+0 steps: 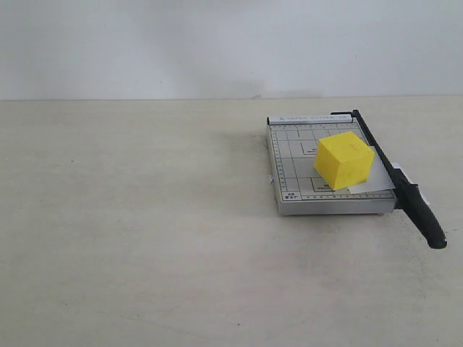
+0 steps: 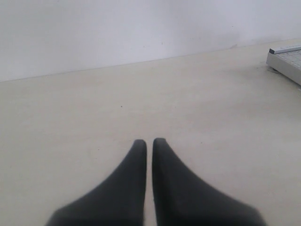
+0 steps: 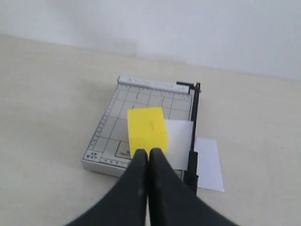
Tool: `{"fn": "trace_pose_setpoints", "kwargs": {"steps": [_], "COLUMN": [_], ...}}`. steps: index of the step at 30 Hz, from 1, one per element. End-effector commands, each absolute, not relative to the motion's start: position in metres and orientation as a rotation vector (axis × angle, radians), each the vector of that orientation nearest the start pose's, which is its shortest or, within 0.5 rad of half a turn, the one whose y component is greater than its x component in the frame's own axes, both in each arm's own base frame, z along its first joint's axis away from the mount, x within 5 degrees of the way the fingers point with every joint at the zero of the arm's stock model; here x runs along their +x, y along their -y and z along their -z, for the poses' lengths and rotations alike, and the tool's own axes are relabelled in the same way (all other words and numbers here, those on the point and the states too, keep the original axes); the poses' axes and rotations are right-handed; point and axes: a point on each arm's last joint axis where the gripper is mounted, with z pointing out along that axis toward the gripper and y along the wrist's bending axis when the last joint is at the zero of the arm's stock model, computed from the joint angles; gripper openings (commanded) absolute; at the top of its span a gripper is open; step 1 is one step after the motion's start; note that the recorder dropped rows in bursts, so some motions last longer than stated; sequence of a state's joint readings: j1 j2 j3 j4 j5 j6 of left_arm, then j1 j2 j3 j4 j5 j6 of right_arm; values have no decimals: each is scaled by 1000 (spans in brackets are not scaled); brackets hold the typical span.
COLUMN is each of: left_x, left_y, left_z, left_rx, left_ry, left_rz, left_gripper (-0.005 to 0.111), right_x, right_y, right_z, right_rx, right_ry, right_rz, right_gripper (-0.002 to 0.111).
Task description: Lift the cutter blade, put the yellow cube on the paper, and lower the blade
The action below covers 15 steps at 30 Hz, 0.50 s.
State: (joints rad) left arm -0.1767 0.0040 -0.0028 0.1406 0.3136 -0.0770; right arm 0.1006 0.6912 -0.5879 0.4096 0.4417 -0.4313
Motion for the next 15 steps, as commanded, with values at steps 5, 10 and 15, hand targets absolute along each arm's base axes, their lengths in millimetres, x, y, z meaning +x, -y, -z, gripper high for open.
{"fn": "trace_pose_setpoints", "kwargs": {"steps": [5, 10, 15], "left_x": [54, 54, 54], "left_y": [5, 5, 5], "left_z": [-185, -185, -185], "left_rx": [180, 180, 180], "left_ry": [-1786, -1782, -1782], "left_rz": [39, 40, 40], "left_gripper": [4, 4, 4], "right_x": [22, 18, 18], "right_y": [-25, -25, -25], "right_z": [-279, -282, -282], "right_rx": [-277, -269, -269], "right_ry": [-1703, -1661, -1661], "right_rz": [-284, -290, -290], "right_gripper": [0, 0, 0]}}
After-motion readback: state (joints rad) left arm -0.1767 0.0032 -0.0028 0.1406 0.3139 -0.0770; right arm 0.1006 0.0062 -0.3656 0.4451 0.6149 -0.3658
